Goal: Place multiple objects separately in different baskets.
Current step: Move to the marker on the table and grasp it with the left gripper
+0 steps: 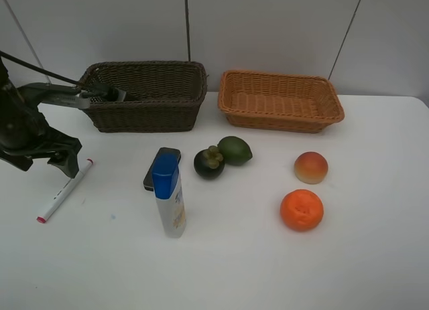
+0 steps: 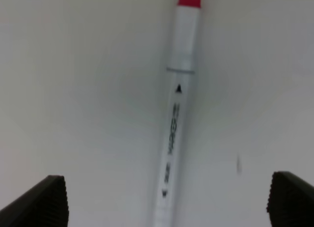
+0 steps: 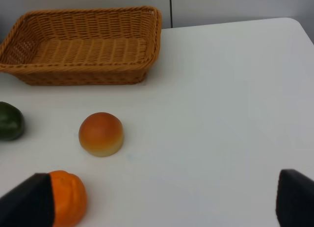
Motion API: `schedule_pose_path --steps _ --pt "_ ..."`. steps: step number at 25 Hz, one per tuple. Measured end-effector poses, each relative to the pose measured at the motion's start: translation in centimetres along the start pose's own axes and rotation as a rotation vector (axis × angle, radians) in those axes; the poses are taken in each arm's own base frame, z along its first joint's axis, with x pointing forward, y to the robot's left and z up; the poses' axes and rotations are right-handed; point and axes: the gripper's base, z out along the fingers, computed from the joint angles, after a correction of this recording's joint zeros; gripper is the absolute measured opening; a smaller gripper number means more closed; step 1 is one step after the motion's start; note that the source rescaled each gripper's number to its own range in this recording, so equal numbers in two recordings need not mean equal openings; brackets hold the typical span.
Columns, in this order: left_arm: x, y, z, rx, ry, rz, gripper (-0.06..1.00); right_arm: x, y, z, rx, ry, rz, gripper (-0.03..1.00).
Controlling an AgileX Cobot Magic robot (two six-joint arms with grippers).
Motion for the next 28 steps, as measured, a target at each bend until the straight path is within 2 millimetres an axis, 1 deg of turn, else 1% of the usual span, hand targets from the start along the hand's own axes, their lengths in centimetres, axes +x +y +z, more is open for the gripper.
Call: schedule_pose_path --steps 2,5,10,13,17,18,19,20,21,23,24,25,26,28 --pt "0.2 0.0 0.8 -0.002 -0.035 0.016 1.0 0.0 0.0 0.0 0.0 0.0 0.0 1.0" --pt "0.3 -0.1 2.4 0.0 -0.007 0.03 1.0 0.0 0.0 0.0 0.0 0.0 0.0 1.0" --pt "0.5 -0.2 6.3 0.008 0.077 0.034 1.0 0.0 0.0 0.0 0.0 0.0 0.0 1.0" --pt "0.5 -0.2 6.9 0.017 0.098 0.027 1.0 0.0 0.0 0.0 0.0 0.0 0.0 1.0" --pt "0.5 -0.2 7.1 0.019 0.102 0.023 1.0 0.0 0.0 0.0 0.0 0.0 0.0 1.0" --pt "0.4 -0.3 7.1 0.022 0.101 0.008 0.97 0.0 0.0 0.0 0.0 0.0 0.0 1.0" --pt "0.4 -0.3 7.1 0.022 0.102 0.002 0.94 0.0 0.0 0.0 0.0 0.0 0.0 1.0" --pt "0.4 -0.3 7.1 0.025 0.1 -0.007 0.87 0.0 0.0 0.0 0.0 0.0 0.0 1.0" --pt "0.4 -0.4 7.1 0.025 0.096 -0.009 0.73 0.0 0.0 0.0 0.0 0.0 0.0 1.0" --pt "0.3 -0.5 7.2 0.024 0.091 -0.023 0.42 0.0 0.0 0.0 0.0 0.0 0.0 1.0" --pt "0.3 -0.5 7.1 0.024 0.093 -0.03 0.23 0.0 0.0 0.0 0.0 0.0 0.0 1.0" --pt "0.3 -0.5 7.1 0.024 0.098 -0.032 0.09 0.0 0.0 0.0 0.0 0.0 0.0 1.0" --pt "0.3 -0.5 7.1 0.023 0.1 -0.032 0.0 0.0 0.0 0.0 0.0 0.0 0.0 1.0" --pt "0.2 -0.5 6.9 0.023 0.102 -0.039 0.02 0.0 0.0 0.0 0.0 0.0 0.0 1.0"
